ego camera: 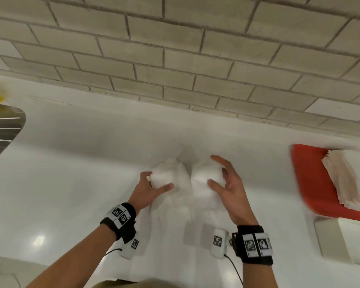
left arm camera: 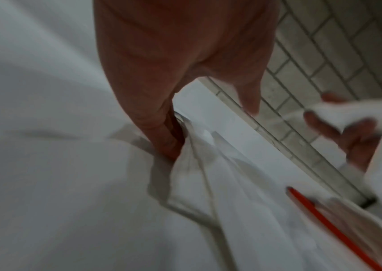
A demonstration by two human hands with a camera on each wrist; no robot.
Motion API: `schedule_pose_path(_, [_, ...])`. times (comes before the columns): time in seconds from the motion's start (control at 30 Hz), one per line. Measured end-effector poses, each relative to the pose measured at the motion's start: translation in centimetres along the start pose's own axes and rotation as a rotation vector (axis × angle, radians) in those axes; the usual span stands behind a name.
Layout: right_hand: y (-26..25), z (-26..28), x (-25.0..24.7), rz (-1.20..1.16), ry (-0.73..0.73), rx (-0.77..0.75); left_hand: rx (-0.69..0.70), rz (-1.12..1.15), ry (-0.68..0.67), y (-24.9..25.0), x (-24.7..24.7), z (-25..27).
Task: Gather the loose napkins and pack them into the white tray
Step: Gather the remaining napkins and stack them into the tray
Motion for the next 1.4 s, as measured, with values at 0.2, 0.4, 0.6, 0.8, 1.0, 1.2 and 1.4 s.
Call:
schedule_pose_path(0.2, [0.1,1.3,4.9,-0.116,-0.203,0.074,0.297,-0.475,0.054,0.8,-1.5,-0.4])
schedule_pose_path(0.4, [11.0,-2.5,10.2,0.372,-0.142,0.257,0.290,-0.578,0.019,0.9,-1.8,-1.2])
schedule_pose_path(0.6, [11.7,-2.8,11.2,0.506,-0.038,0.236,0.343,-0.511,0.056,1.2,-2.3,-1.2])
schedule_pose_path(0.8, [10.6,-2.4,11.6,0.675,0.062,0.220,0.300,-0.589,-0.047,-0.8,-0.8,-1.4])
schedule_pose_path(1.0, [11.2,-2.3,11.6,0.845,0.259,0.381,0.370,-0.616,-0.002,-0.8,-0.8,-1.4])
schedule_pose_path(1.2, [11.1,-2.8,12.9,0.547,0.073,0.260,0.433,-0.410,0.050,0.4,-1.7,0.1])
schedule_pose_path(1.4, [8.1,-0.8,10.3,0.253,-0.007,0.142,0.613,-0.118,0.044,5.6,-3.3,2.9])
Point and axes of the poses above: each hand's wrist, its own z-axis away from the middle knuckle, its own x-axis out of the palm, y = z × x, the point moved 9 cm from there along -z, towards the middle knuckle, and after that the axes turned 15 degrees about x, right-handed, at the moved point
